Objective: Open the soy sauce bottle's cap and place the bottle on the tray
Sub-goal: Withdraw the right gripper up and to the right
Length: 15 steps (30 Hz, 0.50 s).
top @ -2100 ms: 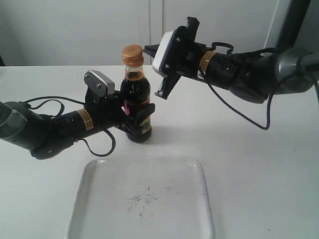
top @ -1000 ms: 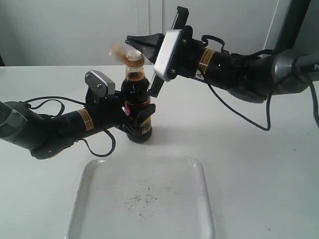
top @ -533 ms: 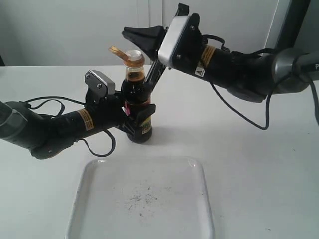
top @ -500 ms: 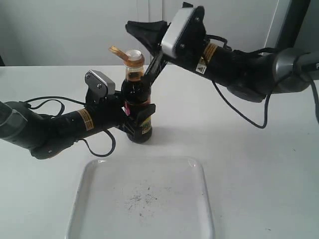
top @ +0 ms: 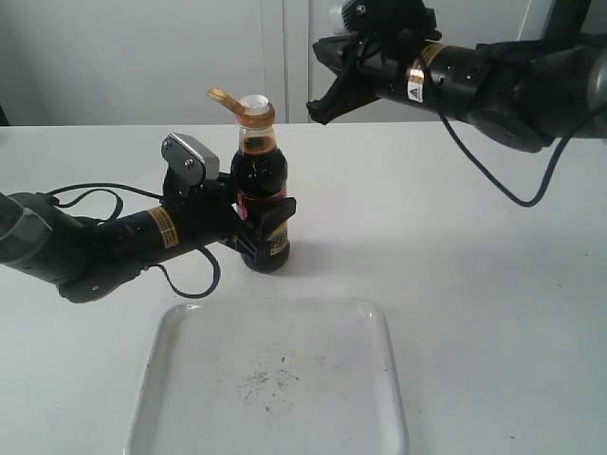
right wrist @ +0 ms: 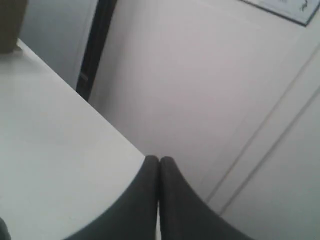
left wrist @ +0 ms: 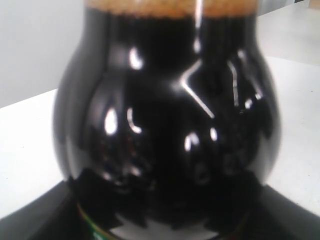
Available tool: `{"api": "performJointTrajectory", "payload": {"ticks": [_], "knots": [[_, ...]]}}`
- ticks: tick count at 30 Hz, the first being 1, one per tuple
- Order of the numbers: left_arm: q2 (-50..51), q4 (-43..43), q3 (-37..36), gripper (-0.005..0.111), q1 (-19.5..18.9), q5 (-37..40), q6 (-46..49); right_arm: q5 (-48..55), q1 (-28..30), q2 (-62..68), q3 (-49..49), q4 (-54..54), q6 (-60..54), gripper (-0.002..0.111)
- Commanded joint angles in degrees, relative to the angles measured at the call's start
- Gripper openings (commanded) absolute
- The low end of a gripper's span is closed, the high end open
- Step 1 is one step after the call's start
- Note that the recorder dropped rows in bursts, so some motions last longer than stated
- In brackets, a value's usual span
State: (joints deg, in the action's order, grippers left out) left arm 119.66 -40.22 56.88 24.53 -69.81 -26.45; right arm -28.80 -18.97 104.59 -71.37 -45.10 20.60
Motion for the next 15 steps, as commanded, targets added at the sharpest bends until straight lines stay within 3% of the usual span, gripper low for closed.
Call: {"api": "performJointTrajectory", "payload": {"ticks": [1, 15], "knots": [[-0.24, -1.51, -0.15, 0.0, 0.18, 1.45, -0.52, 10.69, 0.24, -2.68, -0.24, 0.08, 0.63, 0.0], [-0.24, -1.41, -0.15, 0.0, 0.18, 2.52, -0.52, 47.81, 0.24, -5.47, -3.97, 2.03, -1.8, 0.0]]}}
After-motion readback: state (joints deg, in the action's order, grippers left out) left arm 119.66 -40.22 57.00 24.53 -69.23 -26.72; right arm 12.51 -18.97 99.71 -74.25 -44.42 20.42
